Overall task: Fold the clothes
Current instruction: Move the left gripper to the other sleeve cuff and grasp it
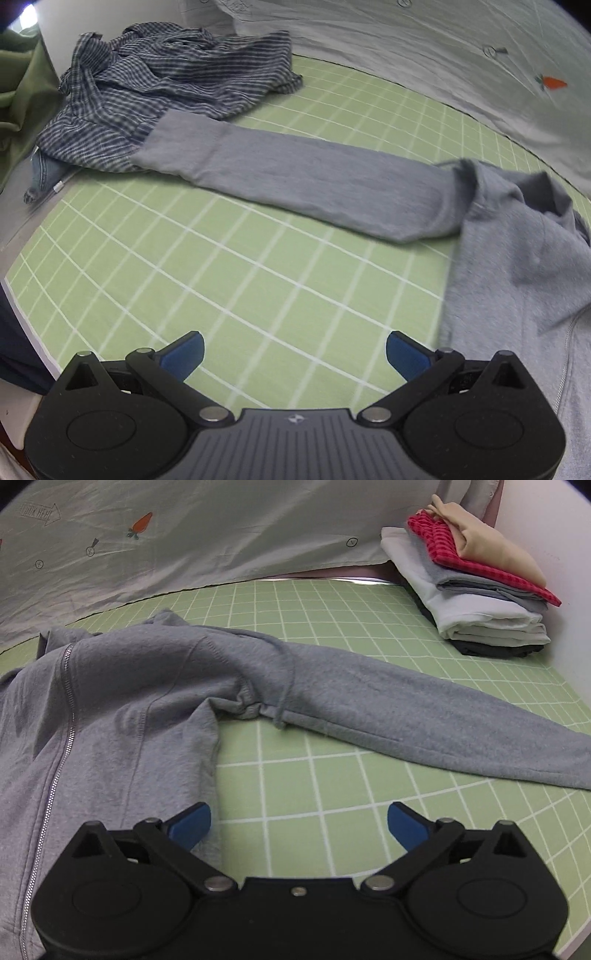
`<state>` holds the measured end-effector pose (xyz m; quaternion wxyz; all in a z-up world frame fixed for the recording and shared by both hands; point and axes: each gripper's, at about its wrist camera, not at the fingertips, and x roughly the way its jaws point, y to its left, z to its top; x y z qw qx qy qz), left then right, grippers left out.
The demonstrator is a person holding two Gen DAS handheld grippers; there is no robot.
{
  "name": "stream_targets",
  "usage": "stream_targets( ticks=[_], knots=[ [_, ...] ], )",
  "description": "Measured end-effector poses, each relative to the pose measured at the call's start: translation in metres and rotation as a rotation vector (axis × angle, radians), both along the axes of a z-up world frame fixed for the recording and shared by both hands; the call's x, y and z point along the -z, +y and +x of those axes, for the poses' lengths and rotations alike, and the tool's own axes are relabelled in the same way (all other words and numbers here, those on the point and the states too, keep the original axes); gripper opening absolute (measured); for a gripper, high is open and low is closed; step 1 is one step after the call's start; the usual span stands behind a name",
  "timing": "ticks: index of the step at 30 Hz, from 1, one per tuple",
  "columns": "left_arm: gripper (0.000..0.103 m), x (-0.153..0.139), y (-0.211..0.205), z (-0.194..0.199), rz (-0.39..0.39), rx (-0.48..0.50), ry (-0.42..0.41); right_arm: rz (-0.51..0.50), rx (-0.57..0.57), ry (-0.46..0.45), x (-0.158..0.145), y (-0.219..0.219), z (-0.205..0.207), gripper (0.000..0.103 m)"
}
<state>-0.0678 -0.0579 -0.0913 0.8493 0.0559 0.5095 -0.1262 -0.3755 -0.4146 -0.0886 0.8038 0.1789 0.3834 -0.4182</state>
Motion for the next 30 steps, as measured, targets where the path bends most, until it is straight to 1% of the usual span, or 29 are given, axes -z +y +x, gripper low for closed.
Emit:
stream_targets(
  ticks=[8, 12, 14, 16, 19, 20, 22, 23, 24, 25, 26, 27, 30],
  knots=[
    [0.103, 0.009, 0.029, 0.076, 0.006, 0.017, -0.014, -0.02, 0.037, 0.042, -0.013, 0.048, 0.044, 0.103],
    [0.103, 0.016, 0.035, 0.116, -0.001, 0.022, -0.017, -0.028, 0.047, 0.061, -0.015, 0.071, 0.07, 0.103],
    [0.102, 0.021, 0.035, 0.137, -0.002, 0.022, -0.015, -0.029, 0.058, 0.074, -0.014, 0.082, 0.083, 0.103],
    [0.096, 0.024, 0.035, 0.152, -0.001, 0.032, -0.009, -0.025, 0.069, 0.091, -0.011, 0.092, 0.094, 0.103],
    [0.084, 0.029, 0.034, 0.174, 0.0, 0.049, 0.001, -0.019, 0.082, 0.128, -0.005, 0.107, 0.11, 0.103],
    [0.076, 0.031, 0.034, 0.178, 0.005, 0.053, -0.001, -0.016, 0.084, 0.144, -0.003, 0.111, 0.115, 0.103],
    [0.068, 0.033, 0.034, 0.184, 0.021, 0.059, -0.009, -0.013, 0.073, 0.183, 0.002, 0.121, 0.125, 0.103],
    [0.06, 0.033, 0.034, 0.186, 0.023, 0.061, -0.018, -0.022, 0.058, 0.21, 0.005, 0.128, 0.131, 0.103],
    [0.049, 0.031, 0.036, 0.186, 0.017, 0.064, -0.026, -0.038, 0.04, 0.233, 0.007, 0.135, 0.136, 0.103],
    [0.042, 0.03, 0.037, 0.187, 0.009, 0.067, -0.034, -0.049, 0.029, 0.25, 0.008, 0.141, 0.14, 0.103],
    [0.027, 0.029, 0.039, 0.186, -0.004, 0.07, -0.035, -0.051, 0.034, 0.254, 0.008, 0.141, 0.14, 0.103],
    [0.022, 0.029, 0.041, 0.186, -0.018, 0.073, -0.033, -0.052, 0.039, 0.258, 0.007, 0.142, 0.14, 0.103],
    [0.016, 0.029, 0.051, 0.179, -0.042, 0.066, -0.031, -0.058, 0.052, 0.27, 0.007, 0.145, 0.139, 0.103]
  ],
)
